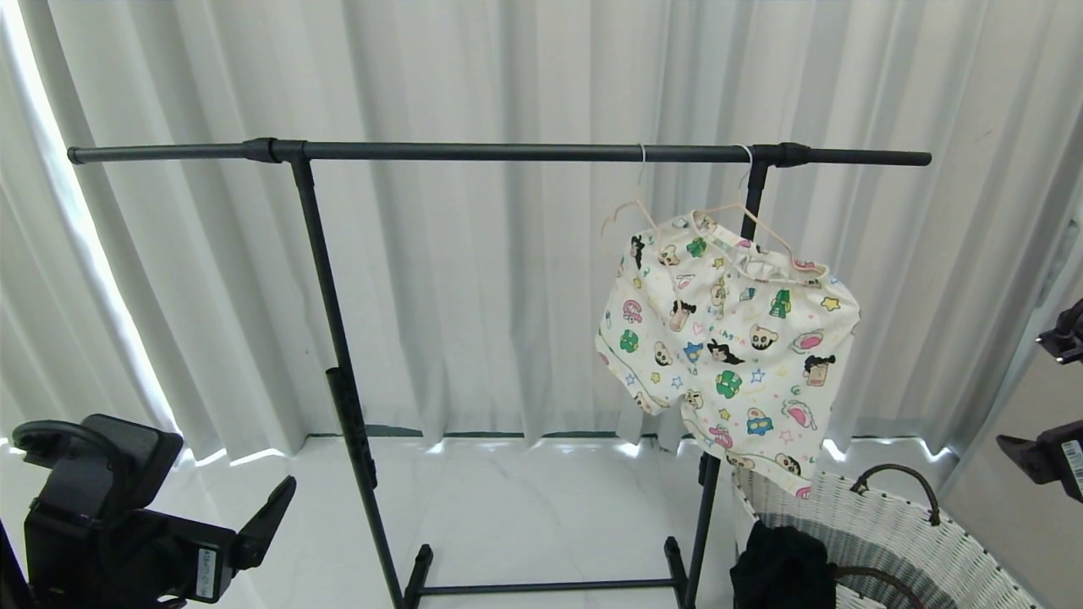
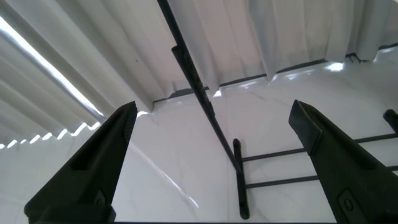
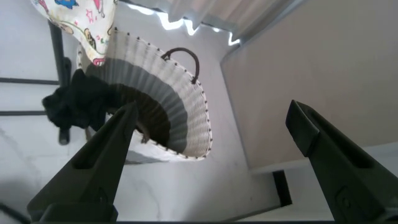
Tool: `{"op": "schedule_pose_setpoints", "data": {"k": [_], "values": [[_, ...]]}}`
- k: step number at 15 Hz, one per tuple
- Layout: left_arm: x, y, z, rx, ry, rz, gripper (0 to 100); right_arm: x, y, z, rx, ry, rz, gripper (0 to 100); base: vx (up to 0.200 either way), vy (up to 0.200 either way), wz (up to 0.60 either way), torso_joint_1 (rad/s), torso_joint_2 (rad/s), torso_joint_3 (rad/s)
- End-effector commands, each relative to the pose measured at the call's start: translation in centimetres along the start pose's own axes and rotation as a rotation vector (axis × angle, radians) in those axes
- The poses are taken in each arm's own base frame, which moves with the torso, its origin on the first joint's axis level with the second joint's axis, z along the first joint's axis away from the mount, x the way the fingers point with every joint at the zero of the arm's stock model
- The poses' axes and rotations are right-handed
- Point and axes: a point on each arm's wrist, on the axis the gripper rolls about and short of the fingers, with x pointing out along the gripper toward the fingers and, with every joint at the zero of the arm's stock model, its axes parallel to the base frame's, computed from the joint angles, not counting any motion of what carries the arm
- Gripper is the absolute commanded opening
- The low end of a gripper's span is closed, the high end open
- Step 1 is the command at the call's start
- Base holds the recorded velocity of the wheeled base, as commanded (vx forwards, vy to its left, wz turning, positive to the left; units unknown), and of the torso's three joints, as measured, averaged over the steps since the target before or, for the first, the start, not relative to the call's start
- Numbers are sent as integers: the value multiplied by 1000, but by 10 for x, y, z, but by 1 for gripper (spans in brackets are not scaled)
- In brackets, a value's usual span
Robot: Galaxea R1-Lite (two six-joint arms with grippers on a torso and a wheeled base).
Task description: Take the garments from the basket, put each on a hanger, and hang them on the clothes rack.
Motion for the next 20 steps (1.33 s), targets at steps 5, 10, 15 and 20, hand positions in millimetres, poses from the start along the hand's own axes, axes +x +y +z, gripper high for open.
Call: {"op": "schedule_pose_setpoints", "data": {"k": [5,10,15,20], "values": [[0,0,1,-1,-5,2,100,1,3,-10,-25,-8,0,100,0,0,0,-187,478,287],[0,0,1,0,-5,2,100,3,6,-22,-43,27,4,100,0,0,0,-150,456,298],[1,1,6,-7,-21,3,100,14,15,-53,-78,143,5,100,120,0,0,-13,107,59],[1,-3,6,6,-25,-23,100,22,30,-74,-117,136,112,100,200,0,0,-40,80,68]]}}
